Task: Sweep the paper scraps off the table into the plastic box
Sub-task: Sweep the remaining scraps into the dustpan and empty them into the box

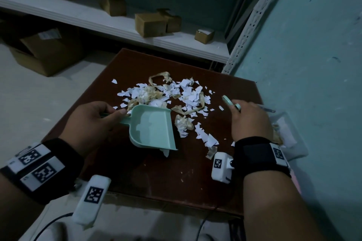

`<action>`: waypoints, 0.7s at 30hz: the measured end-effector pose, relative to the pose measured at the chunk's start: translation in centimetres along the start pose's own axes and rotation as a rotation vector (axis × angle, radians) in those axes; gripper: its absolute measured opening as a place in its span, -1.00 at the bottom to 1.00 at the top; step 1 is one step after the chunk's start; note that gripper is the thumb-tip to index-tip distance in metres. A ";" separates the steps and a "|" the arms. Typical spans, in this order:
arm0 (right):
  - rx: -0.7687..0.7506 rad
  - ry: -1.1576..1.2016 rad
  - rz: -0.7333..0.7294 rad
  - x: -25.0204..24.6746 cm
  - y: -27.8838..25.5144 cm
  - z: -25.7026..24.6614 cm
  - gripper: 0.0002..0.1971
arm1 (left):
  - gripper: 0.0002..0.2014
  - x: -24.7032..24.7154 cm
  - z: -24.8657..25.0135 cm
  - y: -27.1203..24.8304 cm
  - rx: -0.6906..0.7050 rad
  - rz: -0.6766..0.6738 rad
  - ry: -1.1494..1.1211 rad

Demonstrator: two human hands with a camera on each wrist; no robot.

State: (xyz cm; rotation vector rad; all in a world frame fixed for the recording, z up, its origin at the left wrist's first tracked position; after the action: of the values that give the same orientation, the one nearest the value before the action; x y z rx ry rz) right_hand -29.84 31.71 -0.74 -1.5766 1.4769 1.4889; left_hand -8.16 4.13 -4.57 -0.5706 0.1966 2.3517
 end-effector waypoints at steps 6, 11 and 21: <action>0.050 -0.063 -0.167 2.8 0.2 0.4 -0.65 | -0.70 0.1 0.0 0.2 -0.007 0.011 0.008; -0.102 -0.087 -0.303 1.7 -0.8 -1.5 -0.70 | -0.69 0.2 -0.2 0.2 -0.010 0.004 0.003; -0.259 -0.061 -0.256 -1.7 -3.4 -3.3 -0.65 | -0.69 0.5 0.0 -0.1 0.005 -0.019 -0.011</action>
State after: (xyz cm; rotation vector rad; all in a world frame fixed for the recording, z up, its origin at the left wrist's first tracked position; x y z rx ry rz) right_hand -25.19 30.28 0.70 -1.7755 1.0337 1.6075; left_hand -8.41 4.48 -4.82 -0.5553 0.1908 2.3345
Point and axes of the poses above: each hand's wrist, its own y-axis towards the middle knuckle, its own x-axis out of the palm, z = x × y, the point moved 1 cm from there along y, towards the middle knuckle, and after that the axes turned 1 degree about y, right-handed, at the moved point
